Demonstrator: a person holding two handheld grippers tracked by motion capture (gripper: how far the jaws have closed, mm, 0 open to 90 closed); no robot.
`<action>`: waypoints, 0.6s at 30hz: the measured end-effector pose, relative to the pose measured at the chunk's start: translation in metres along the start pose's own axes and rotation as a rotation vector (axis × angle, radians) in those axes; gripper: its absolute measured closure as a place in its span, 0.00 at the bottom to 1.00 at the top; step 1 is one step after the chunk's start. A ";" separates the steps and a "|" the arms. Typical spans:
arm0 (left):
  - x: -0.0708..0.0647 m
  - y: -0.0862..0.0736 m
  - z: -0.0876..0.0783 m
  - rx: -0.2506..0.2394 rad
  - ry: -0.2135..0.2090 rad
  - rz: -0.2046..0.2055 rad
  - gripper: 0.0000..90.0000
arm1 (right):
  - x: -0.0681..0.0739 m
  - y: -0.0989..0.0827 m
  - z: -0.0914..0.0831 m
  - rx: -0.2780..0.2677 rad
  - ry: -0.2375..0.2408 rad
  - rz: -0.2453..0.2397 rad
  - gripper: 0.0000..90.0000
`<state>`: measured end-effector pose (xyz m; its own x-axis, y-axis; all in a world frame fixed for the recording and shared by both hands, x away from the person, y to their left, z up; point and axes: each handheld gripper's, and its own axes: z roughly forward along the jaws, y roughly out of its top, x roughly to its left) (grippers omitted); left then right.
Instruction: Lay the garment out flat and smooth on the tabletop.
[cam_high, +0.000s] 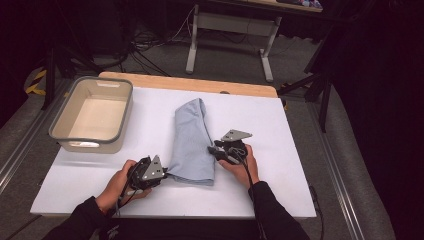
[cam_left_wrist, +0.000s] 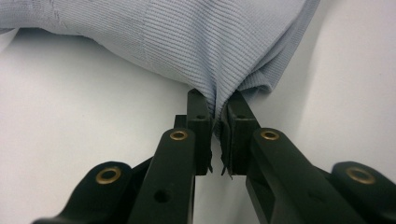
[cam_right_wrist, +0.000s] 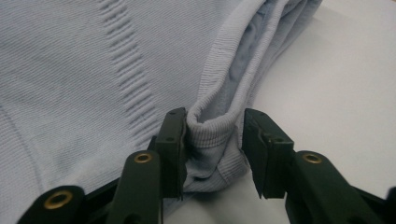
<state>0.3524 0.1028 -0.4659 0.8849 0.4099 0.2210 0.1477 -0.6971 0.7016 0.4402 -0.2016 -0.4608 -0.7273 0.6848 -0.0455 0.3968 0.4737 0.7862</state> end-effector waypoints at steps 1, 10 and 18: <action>-0.001 0.000 0.000 -0.004 0.001 0.003 0.93 | 0.000 0.000 0.000 0.000 0.000 0.000 0.67; -0.003 -0.005 -0.006 -0.012 0.004 -0.007 0.84 | 0.003 -0.004 -0.009 0.005 0.006 -0.019 0.67; 0.003 -0.009 -0.027 -0.113 -0.013 -0.058 0.69 | -0.003 -0.003 -0.019 -0.028 -0.017 -0.002 0.57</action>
<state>0.3422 0.1260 -0.4529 0.8820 0.4396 0.1696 0.1488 -0.6014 0.7850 0.4306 -0.2156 -0.4512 -0.7183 0.6933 -0.0574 0.3791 0.4593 0.8033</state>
